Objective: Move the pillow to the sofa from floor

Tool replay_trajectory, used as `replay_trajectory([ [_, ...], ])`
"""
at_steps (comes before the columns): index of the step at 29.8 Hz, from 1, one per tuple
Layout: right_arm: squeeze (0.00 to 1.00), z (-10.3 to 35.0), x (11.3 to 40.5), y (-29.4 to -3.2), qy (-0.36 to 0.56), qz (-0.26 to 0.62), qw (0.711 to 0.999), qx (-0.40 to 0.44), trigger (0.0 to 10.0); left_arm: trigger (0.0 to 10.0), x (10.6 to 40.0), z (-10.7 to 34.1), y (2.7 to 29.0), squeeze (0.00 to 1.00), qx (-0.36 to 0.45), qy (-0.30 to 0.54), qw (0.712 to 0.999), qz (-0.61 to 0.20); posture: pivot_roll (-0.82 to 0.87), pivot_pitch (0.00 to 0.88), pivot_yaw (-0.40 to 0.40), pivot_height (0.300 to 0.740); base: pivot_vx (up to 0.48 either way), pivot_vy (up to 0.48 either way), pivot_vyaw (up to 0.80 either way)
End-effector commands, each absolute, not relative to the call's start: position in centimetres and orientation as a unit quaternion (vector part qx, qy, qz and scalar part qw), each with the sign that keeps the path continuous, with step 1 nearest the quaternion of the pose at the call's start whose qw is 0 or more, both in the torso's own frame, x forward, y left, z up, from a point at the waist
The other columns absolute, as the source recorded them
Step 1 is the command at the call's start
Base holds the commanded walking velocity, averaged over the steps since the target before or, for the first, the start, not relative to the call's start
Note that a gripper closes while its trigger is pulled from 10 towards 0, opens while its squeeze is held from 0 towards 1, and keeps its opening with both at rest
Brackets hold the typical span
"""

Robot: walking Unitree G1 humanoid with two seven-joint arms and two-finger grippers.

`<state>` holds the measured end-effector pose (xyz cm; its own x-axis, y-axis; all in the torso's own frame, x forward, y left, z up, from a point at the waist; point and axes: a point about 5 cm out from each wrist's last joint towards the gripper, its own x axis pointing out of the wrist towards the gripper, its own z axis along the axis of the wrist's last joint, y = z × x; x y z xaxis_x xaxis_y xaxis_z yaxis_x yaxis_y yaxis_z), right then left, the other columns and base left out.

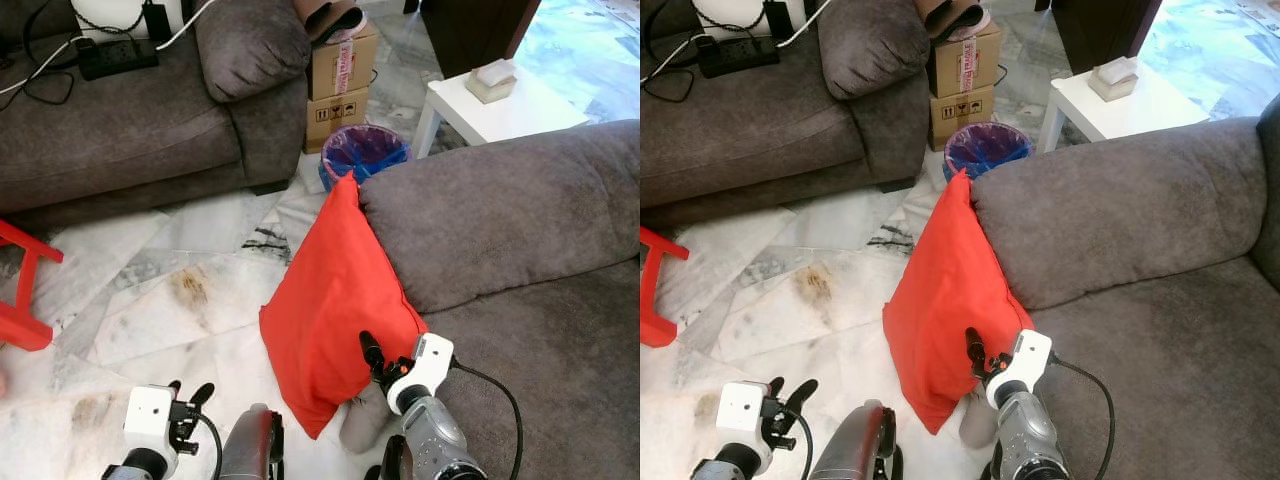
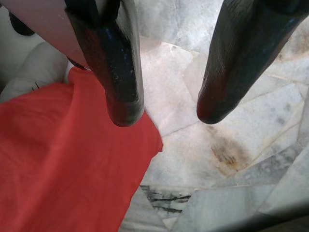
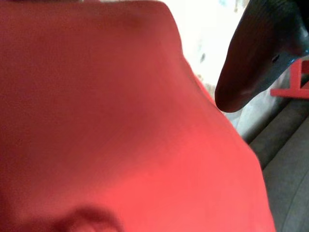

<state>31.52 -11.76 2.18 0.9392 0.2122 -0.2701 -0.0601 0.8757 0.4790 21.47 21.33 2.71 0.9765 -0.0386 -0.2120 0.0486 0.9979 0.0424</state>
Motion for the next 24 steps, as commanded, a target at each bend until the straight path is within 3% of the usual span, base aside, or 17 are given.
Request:
replay_trajectory([
  [1,0.00,2.4,31.6,-11.7,0.153,0.065,0.958,0.232,10.0,10.0,20.7,2.1,21.4,0.00,0.019,0.125,0.992,-0.018,0.36,0.340,0.023,0.635,0.000,0.000,0.00],
  [14,0.00,4.2,33.1,-12.2,0.111,0.015,0.959,0.261,10.0,10.0,20.6,2.3,21.2,0.00,0.019,0.127,0.992,-0.019,0.36,0.343,0.018,0.635,0.000,0.000,0.00],
  [24,0.00,4.3,33.4,-14.6,0.093,-0.074,0.931,0.345,10.0,10.0,20.8,2.3,20.9,0.00,0.016,0.127,0.992,-0.019,0.36,0.342,0.017,0.635,0.000,0.000,0.00],
])
